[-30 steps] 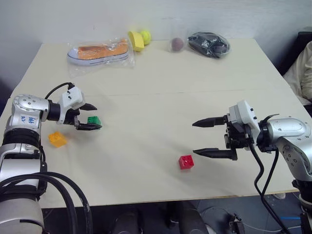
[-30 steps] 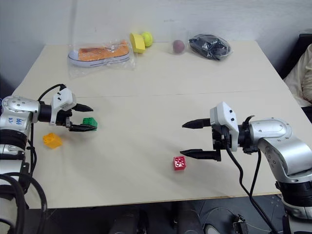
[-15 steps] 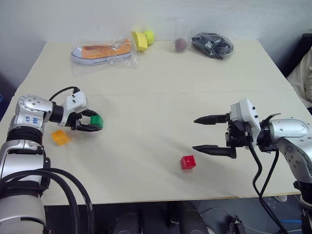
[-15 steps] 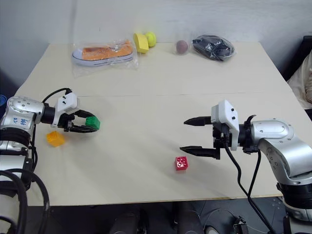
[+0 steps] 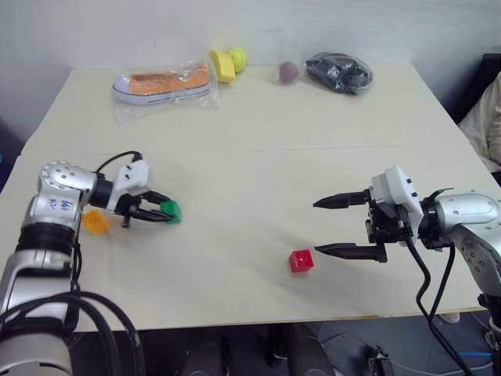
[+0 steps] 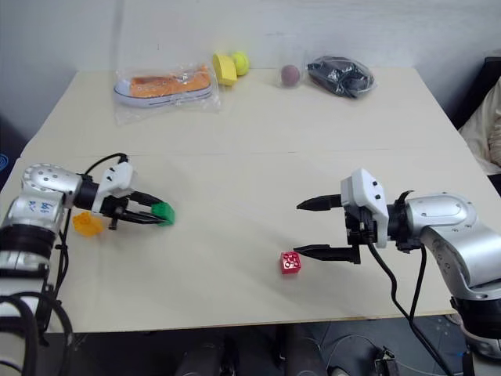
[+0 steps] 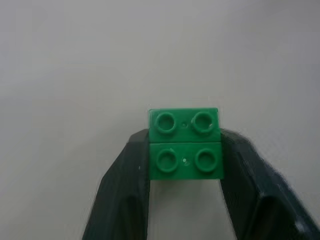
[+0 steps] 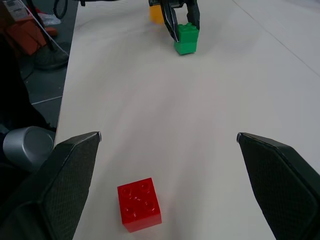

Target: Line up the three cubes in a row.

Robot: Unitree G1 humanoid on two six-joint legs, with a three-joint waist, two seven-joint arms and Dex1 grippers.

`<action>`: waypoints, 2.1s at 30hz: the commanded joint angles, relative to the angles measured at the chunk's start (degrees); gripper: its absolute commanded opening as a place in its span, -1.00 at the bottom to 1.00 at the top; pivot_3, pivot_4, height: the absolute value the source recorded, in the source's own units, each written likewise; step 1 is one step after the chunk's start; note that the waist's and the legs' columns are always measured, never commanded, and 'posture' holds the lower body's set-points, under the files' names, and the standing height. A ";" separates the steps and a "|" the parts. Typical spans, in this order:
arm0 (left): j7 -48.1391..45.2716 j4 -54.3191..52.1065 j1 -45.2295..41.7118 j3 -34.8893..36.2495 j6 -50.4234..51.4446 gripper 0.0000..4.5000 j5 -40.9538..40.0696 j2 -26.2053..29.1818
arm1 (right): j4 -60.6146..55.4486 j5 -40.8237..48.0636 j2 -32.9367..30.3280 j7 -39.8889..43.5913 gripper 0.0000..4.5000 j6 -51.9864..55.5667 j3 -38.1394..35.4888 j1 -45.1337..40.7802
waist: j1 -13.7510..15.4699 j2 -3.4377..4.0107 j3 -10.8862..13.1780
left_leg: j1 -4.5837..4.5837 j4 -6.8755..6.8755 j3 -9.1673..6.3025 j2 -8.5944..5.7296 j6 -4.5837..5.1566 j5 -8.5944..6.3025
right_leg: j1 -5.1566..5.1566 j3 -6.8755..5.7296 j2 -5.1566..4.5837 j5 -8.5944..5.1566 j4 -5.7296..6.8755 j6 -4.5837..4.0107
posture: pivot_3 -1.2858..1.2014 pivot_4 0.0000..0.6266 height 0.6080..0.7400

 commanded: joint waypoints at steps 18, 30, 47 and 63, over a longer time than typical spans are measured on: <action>24.57 -52.30 10.74 -14.54 41.02 -0.33 -0.57 -4.66 | -5.02 2.66 -3.36 1.44 1.00 0.97 -2.01 5.25 | 0.60 0.01 0.00 | 0.15 0.12 -0.07 -0.05 0.00 0.01 | 0.17 0.24 0.15 0.00 -0.11 -0.01 | 0.03 -0.52 1.00; 27.71 -52.43 11.17 -16.99 40.92 -0.17 -0.67 -5.61 | -4.55 1.37 -4.07 2.06 1.00 -0.78 -1.60 6.09 | 1.66 0.01 -0.01 | 0.16 0.23 -0.07 -0.07 0.01 0.01 | 0.19 0.26 0.13 0.00 -0.09 -0.01 | 0.03 -0.52 1.00; 29.04 -57.17 31.49 27.65 54.90 0.99 -13.08 6.52 | 0.62 0.80 -1.96 4.34 1.00 -3.34 1.37 1.11 | 0.25 0.01 0.00 | 0.14 0.23 -0.15 0.03 -0.02 -0.02 | 0.17 0.22 -0.11 -0.05 -0.11 -0.09 | 0.03 -0.52 1.00; 72.29 -71.01 35.35 46.39 72.43 0.99 -1.39 -28.77 | 6.12 -0.49 2.88 5.41 1.00 -3.71 5.92 -7.34 | 1.67 -0.41 -0.27 | 0.15 0.23 -0.21 -0.18 0.07 -0.06 | 0.24 0.00 -0.53 -0.03 -0.05 -0.05 | 0.03 -0.52 1.00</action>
